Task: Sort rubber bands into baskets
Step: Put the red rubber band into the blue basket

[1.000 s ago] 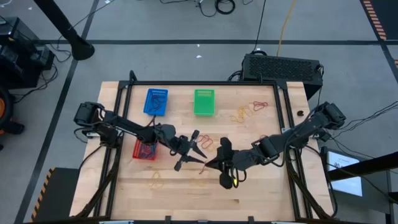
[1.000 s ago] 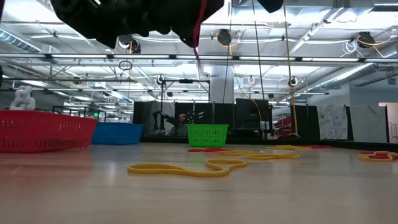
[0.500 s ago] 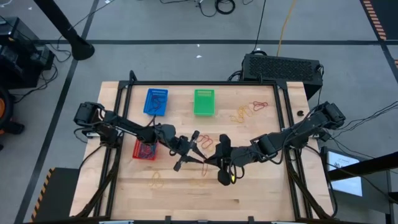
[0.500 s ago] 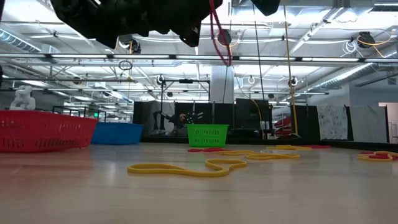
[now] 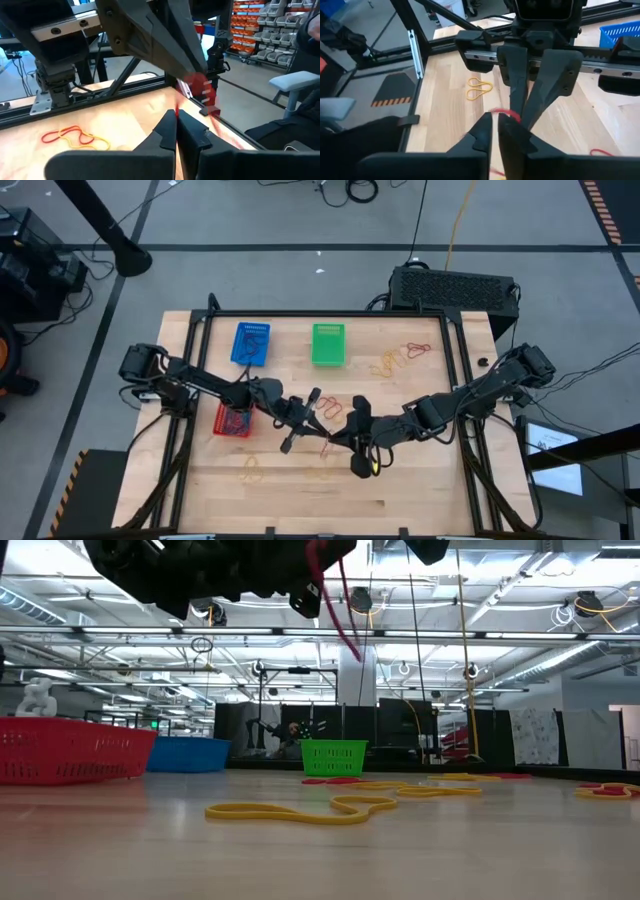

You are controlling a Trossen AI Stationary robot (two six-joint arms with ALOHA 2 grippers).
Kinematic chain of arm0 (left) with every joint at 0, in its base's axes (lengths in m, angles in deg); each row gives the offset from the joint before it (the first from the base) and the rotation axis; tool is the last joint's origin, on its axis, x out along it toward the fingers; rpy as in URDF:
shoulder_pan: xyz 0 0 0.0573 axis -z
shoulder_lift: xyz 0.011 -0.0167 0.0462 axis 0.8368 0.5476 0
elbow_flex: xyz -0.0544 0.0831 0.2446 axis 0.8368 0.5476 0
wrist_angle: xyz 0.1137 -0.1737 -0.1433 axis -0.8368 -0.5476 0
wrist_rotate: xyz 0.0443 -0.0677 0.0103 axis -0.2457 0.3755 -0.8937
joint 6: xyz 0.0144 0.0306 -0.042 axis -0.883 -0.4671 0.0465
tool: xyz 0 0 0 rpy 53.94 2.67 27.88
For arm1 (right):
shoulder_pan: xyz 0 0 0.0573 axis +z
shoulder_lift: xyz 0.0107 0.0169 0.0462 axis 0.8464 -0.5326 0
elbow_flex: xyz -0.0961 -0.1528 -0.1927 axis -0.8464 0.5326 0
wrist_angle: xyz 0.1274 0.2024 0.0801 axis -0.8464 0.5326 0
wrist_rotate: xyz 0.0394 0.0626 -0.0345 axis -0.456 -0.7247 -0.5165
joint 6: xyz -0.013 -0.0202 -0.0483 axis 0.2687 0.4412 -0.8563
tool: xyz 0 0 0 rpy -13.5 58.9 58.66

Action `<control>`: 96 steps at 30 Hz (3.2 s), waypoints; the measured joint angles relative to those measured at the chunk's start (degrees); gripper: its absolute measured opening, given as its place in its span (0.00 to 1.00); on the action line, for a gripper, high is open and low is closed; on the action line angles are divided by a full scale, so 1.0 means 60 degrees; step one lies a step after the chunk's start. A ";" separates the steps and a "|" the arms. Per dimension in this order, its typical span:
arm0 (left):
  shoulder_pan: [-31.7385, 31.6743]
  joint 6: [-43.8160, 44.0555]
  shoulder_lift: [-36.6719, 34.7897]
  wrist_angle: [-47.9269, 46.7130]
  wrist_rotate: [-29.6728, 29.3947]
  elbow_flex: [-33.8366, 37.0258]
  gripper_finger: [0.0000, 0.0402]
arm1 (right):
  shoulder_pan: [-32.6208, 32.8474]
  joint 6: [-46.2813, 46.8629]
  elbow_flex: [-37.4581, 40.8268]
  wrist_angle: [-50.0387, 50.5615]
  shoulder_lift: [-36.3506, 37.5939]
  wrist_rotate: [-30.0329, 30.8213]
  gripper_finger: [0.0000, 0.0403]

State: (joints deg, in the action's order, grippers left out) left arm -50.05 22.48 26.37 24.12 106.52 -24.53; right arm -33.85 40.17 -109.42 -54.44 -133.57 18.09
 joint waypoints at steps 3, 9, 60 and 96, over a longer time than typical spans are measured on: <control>-0.0055 -0.0008 -0.0195 -0.0592 -0.0327 0.0004 0.01 | 0.0000 -0.0180 0.0000 0.0271 0.0000 0.0003 0.12; -0.0336 -0.0204 -0.1728 -0.3583 -0.2249 0.0008 0.00 | -0.0070 -0.0175 0.0000 0.1749 0.0000 0.0094 0.25; -0.7517 0.0327 -0.3687 -1.3002 -0.6823 -0.0104 0.21 | -0.1494 -0.2197 0.0718 0.4218 -0.0044 0.2797 0.29; -0.8573 0.0591 -0.3767 -1.5931 -0.1746 -0.1923 0.23 | -0.5972 -0.0919 0.0721 0.8732 0.1746 -0.1319 0.29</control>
State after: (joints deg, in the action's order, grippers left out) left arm -101.49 26.02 3.77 -71.46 96.04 -36.07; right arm -69.68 34.66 -105.09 -2.05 -123.09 10.18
